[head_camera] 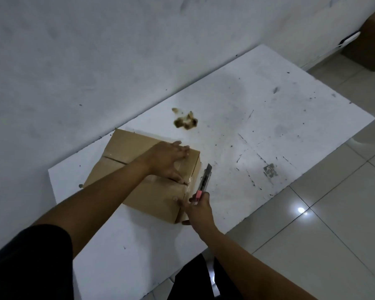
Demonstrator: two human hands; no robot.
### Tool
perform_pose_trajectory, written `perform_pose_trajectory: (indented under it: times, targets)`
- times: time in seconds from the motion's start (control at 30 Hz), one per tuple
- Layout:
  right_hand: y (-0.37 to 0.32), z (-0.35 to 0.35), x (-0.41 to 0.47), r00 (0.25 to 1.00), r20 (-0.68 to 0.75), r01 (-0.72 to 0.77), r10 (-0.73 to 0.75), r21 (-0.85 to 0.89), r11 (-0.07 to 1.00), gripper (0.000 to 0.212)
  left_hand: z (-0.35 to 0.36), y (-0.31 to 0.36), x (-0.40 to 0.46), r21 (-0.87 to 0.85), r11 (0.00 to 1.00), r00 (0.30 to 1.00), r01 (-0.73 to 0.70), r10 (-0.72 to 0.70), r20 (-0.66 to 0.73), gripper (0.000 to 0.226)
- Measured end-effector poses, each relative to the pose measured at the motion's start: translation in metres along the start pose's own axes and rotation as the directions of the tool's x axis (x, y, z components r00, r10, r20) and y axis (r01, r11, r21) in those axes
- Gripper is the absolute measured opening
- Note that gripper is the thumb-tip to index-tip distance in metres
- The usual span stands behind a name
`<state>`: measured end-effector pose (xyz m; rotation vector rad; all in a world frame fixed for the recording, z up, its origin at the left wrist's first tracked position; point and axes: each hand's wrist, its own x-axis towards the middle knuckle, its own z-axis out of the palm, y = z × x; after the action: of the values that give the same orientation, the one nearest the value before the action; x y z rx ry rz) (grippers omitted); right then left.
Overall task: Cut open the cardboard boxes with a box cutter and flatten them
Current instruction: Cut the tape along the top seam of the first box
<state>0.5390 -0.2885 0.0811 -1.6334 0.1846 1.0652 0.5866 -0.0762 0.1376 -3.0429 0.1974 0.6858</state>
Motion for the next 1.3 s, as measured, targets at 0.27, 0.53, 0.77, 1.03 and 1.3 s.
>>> perform_pose_trajectory:
  times: [0.27,0.53,0.77,1.03,1.3]
  targets:
    - [0.009,0.009,0.017,0.997,-0.073,-0.025,0.032,0.090,0.996,0.059,0.009,-0.007,-0.007,0.144,0.977,0.986,-0.157,0.148,0.072,0.084]
    - [-0.009,-0.005,0.034,0.990,-0.125,0.074,-0.068,0.037,0.997,0.053,0.015,-0.035,-0.006,-0.155,0.982,0.990,0.110,-0.123,-0.075,0.091]
    - [-0.067,-0.026,0.073,0.974,-0.119,0.152,-0.193,-0.289,0.945,0.058,0.026,-0.134,-0.043,-0.189,0.828,0.848,0.528,-0.504,0.162,0.111]
    - [-0.096,0.000,0.072,0.808,-0.265,0.288,-0.526,-0.602,0.745,0.044,0.040,-0.116,-0.064,-0.286,0.630,0.689,0.722,-0.694,0.211,0.116]
    - [-0.060,0.025,0.042,0.833,-0.251,0.256,-0.492,-0.614,0.747,0.064,0.053,-0.084,-0.086,-0.459,0.281,0.467,0.843,-0.805,0.365,0.127]
